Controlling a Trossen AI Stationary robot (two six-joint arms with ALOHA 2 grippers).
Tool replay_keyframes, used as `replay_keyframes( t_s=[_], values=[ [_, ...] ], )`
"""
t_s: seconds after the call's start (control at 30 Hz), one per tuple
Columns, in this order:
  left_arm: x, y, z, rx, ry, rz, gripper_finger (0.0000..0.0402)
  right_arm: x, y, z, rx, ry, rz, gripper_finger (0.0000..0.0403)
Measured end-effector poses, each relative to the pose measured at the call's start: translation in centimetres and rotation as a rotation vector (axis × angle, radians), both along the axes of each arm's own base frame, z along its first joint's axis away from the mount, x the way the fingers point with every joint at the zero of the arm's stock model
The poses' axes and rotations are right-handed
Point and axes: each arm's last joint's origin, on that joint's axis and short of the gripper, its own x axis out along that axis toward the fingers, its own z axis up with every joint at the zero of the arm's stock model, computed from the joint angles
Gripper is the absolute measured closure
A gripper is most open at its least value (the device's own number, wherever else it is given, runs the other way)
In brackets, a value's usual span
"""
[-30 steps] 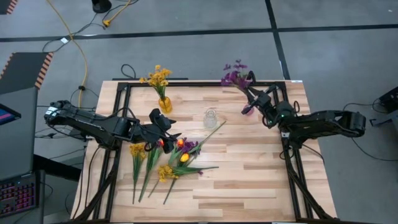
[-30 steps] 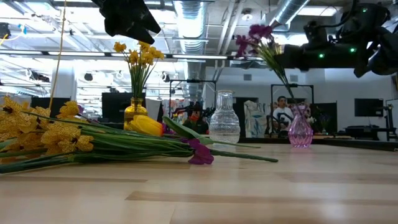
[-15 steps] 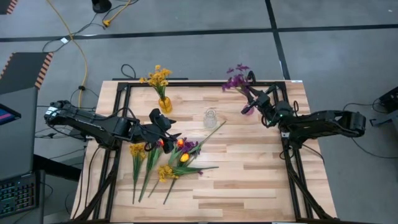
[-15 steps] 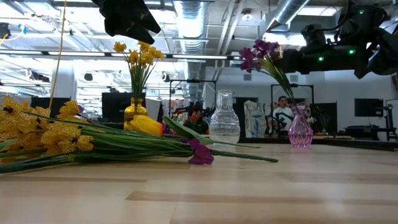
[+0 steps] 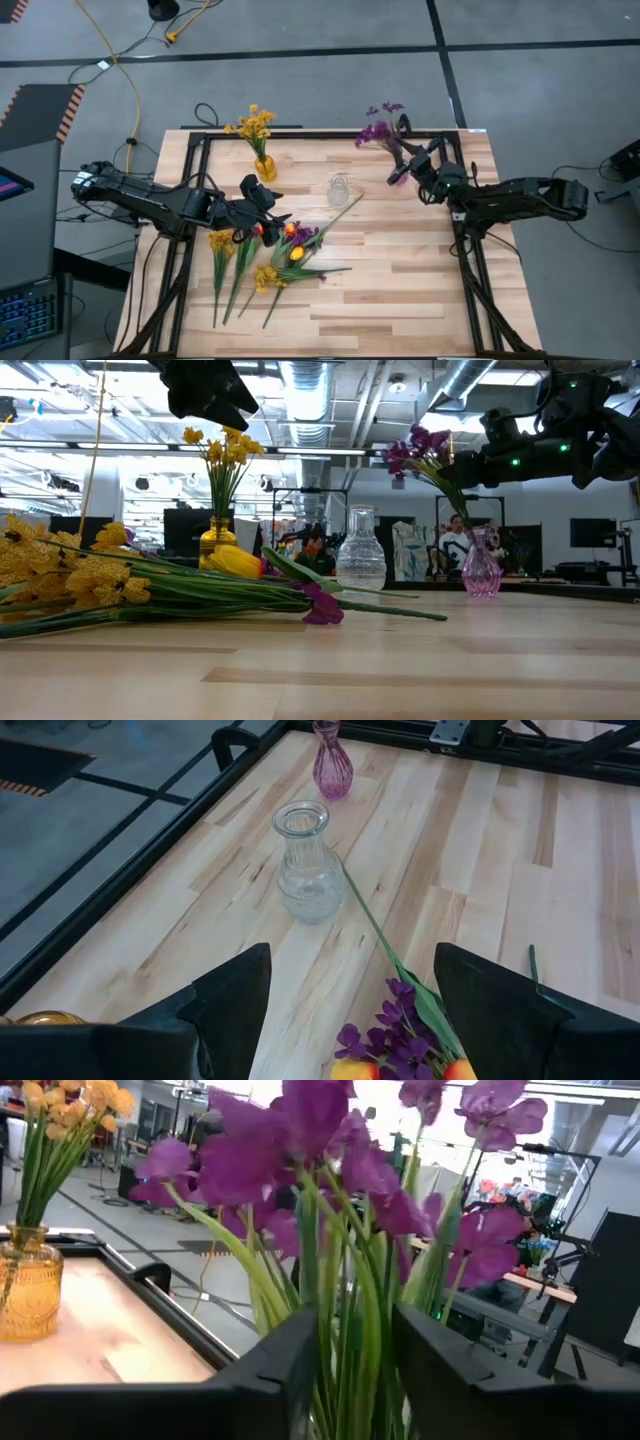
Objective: Sort flowers into vase by color
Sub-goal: Put the violet flowers into the pink vase
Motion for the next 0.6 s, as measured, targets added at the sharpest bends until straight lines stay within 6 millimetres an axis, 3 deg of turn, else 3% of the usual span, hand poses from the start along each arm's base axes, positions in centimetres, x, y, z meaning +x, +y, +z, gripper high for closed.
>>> replay_keyframes(
  t_s=[0.23, 0.6],
  values=[
    [0.0, 0.0, 0.0, 0.0, 0.0, 0.0, 0.0132, 0.0, 0.0, 0.0, 0.002, 0.004, 0.0, 0.0184],
    [0.0, 0.0, 0.0, 0.0, 0.0, 0.0, 0.0132, 0.6, 1.3, -0.1, -0.019, 0.038, 0.037, 0.0177]
  ],
)
